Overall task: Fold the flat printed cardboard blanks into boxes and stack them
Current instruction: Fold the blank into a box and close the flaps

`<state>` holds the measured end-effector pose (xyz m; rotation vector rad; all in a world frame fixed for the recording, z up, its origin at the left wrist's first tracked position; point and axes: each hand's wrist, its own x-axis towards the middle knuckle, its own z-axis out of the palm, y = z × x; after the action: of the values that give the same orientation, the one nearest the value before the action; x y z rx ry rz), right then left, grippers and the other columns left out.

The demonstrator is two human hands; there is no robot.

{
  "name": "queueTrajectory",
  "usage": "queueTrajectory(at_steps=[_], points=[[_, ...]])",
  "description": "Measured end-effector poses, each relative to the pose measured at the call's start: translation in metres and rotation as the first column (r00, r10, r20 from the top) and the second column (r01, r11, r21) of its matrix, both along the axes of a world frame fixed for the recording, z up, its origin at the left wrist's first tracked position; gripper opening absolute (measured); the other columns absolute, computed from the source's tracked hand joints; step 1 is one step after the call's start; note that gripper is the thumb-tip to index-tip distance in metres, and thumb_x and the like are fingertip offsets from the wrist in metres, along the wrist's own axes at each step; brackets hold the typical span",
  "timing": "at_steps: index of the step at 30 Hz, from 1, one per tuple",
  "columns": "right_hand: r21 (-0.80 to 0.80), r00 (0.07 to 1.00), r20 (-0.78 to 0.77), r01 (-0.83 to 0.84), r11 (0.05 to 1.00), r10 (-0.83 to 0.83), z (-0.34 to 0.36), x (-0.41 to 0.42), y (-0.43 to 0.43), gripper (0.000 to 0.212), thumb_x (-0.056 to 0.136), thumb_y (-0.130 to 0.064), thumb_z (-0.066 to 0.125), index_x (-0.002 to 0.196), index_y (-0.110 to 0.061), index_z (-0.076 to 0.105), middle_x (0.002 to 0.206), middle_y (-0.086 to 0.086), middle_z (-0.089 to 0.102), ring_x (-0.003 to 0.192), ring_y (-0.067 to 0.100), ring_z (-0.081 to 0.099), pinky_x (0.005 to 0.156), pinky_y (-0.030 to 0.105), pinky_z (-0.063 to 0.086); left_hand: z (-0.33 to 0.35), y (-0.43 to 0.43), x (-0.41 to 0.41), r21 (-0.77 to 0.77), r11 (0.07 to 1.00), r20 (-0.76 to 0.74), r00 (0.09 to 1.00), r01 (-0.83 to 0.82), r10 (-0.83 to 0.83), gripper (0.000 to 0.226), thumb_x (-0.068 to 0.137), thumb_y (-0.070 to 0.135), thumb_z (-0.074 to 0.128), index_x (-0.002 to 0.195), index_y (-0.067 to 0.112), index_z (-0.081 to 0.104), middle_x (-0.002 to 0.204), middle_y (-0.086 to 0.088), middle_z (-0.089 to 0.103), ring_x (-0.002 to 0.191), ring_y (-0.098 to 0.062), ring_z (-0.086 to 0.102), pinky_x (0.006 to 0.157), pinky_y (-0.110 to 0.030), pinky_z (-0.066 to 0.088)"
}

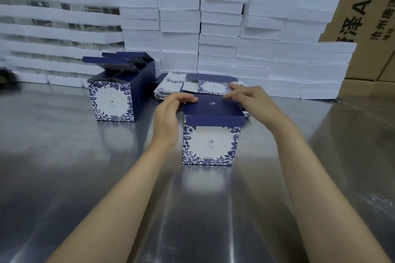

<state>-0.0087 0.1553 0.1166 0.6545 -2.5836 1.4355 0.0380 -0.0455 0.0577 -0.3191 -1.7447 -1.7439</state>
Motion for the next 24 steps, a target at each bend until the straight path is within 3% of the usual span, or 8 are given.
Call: queueTrajectory(at_steps=[2, 3, 7, 12, 14, 17, 21, 24], points=[[0.002, 0.985, 0.053, -0.162, 0.987, 0.161, 0.009, 0.009, 0.009, 0.016, 0.088, -0.034, 0.067, 0.101, -0.035, 0.076, 0.134, -0.026, 0.054, 0.121, -0.014, 0.046, 0.102, 0.016, 0.035, -0.003, -0.001, 0.002, -0.187, 0.982, -0.079, 0.997, -0.012, -0.003, 0.037, 0.094, 0.024, 0.034, 0.099, 0.012, 0.069, 0.108, -0.008, 0.069, 0.111, -0.021, 0.06, 0.101, -0.034, 0.043], [0.032, 0.964, 0.098, -0.252, 0.967, 0.248, 0.012, 0.012, 0.013, 0.024, 0.081, -0.039, 0.074, 0.105, -0.038, 0.074, 0.131, -0.029, 0.056, 0.122, -0.015, 0.046, 0.099, 0.015, 0.037, -0.006, -0.002, 0.003, -0.304, 0.952, -0.122, 0.992, -0.031, -0.007, 0.038, 0.095, 0.03, 0.037, 0.104, 0.011, 0.068, 0.112, -0.007, 0.066, 0.113, -0.017, 0.058, 0.102, -0.029, 0.041], [0.263, 0.939, 0.153, -0.34, 0.903, 0.309, 0.014, 0.013, 0.01, 0.05, 0.068, -0.025, 0.087, 0.113, -0.039, 0.069, 0.123, -0.033, 0.056, 0.113, -0.018, 0.05, 0.082, 0.005, 0.043, -0.012, -0.002, 0.002, -0.527, 0.839, -0.159, 0.986, -0.132, 0.055, 0.04, 0.092, 0.037, 0.054, 0.116, 0.007, 0.064, 0.12, -0.001, 0.058, 0.119, -0.012, 0.052, 0.104, -0.021, 0.036], [0.173, 0.956, 0.016, -0.293, 0.94, 0.294, 0.027, 0.018, 0.009, 0.025, 0.078, -0.012, 0.079, 0.1, -0.022, 0.076, 0.091, -0.01, 0.075, 0.083, 0.0, 0.068, 0.075, 0.009, 0.048, 0.004, 0.002, 0.004, -0.301, 0.95, -0.086, 0.994, -0.088, 0.065, 0.009, 0.091, 0.027, 0.061, 0.09, 0.027, 0.07, 0.093, 0.017, 0.067, 0.092, 0.003, 0.059, 0.082, -0.014, 0.041], [0.104, 0.957, -0.09, -0.266, 0.958, 0.275, 0.032, 0.022, 0.007, 0.014, 0.083, -0.017, 0.075, 0.096, -0.021, 0.077, 0.086, -0.011, 0.075, 0.08, -0.001, 0.067, 0.075, 0.009, 0.047, 0.013, 0.0, 0.006, -0.192, 0.981, -0.062, 0.998, -0.032, 0.02, 0.011, 0.092, 0.026, 0.062, 0.087, 0.033, 0.069, 0.084, 0.021, 0.068, 0.081, 0.005, 0.059, 0.075, -0.011, 0.04], [0.062, 0.946, -0.264, -0.176, 0.982, 0.187, 0.032, 0.026, -0.004, 0.015, 0.087, -0.022, 0.071, 0.099, -0.018, 0.077, 0.083, -0.019, 0.073, 0.076, -0.01, 0.061, 0.07, 0.005, 0.041, 0.021, 0.001, 0.009, -0.135, 0.99, -0.136, 0.99, -0.044, 0.025, 0.013, 0.092, 0.023, 0.065, 0.093, 0.035, 0.069, 0.09, 0.022, 0.07, 0.086, 0.0, 0.062, 0.081, -0.016, 0.044], [0.111, 0.908, -0.39, -0.117, 0.987, 0.151, 0.023, 0.027, -0.021, 0.012, 0.089, -0.02, 0.068, 0.093, -0.016, 0.078, 0.077, 0.01, 0.073, 0.067, 0.018, 0.055, 0.066, 0.029, 0.042, 0.021, 0.002, 0.01, -0.152, 0.974, -0.179, 0.974, -0.169, 0.142, 0.023, 0.093, 0.015, 0.063, 0.083, 0.035, 0.064, 0.079, 0.025, 0.066, 0.081, -0.001, 0.06, 0.077, -0.021, 0.044], [0.216, 0.906, -0.39, -0.084, 0.973, 0.165, 0.024, 0.025, -0.025, 0.011, 0.088, -0.027, 0.068, 0.091, -0.024, 0.079, 0.077, -0.001, 0.074, 0.07, 0.018, 0.062, 0.067, 0.036, 0.051, 0.02, 0.0, 0.01, -0.166, 0.959, -0.159, 0.966, -0.23, 0.204, 0.028, 0.093, 0.012, 0.062, 0.079, 0.036, 0.061, 0.074, 0.025, 0.063, 0.075, 0.002, 0.057, 0.072, -0.018, 0.042]])
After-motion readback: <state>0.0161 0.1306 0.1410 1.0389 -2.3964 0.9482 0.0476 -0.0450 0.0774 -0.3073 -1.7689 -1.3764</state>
